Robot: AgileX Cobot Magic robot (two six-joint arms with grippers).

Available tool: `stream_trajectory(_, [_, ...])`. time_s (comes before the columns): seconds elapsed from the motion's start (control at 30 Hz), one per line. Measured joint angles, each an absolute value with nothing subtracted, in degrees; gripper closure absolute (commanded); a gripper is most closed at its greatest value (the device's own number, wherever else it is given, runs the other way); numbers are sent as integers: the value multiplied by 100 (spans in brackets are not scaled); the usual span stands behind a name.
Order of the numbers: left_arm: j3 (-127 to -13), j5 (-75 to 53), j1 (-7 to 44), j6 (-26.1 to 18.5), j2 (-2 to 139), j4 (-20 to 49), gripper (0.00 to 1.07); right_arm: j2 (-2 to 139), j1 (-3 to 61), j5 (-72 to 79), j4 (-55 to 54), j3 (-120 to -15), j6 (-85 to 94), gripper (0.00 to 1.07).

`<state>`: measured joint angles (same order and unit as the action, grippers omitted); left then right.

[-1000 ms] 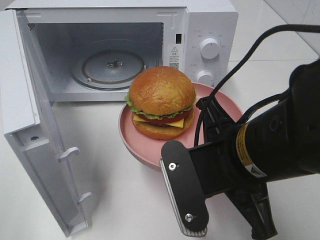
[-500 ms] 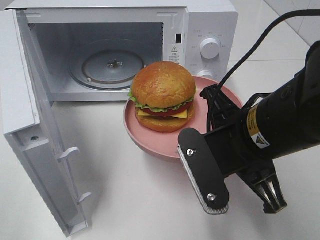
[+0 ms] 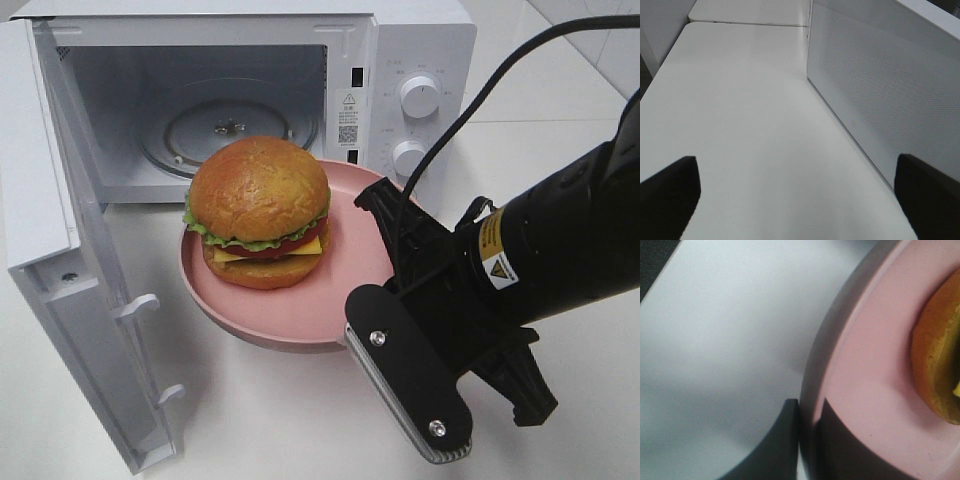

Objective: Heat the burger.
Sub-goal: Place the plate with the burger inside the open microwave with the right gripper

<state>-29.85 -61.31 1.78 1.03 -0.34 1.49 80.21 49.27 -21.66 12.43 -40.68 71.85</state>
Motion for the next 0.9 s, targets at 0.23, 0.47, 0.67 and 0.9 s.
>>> stream_trajectory(0.23, [-2985,-6131,178,103,-34,149,9,8021,4526,-2068,848,-4068,7620,107])
stream_trajectory(0.47, [-2985,-6131,178,103,-34,149,9,8021,4406,-2068,143,-4068,8612,107])
stream_trajectory(0.67, [-2985,-6131,178,103,-34,149,9,8021,4377,-2063,-132,-4068,9162,107])
stream_trajectory(0.9, [-2985,-6131,178,103,-34,149,9,8027,4343,-2051,-103,-4068,9202,107])
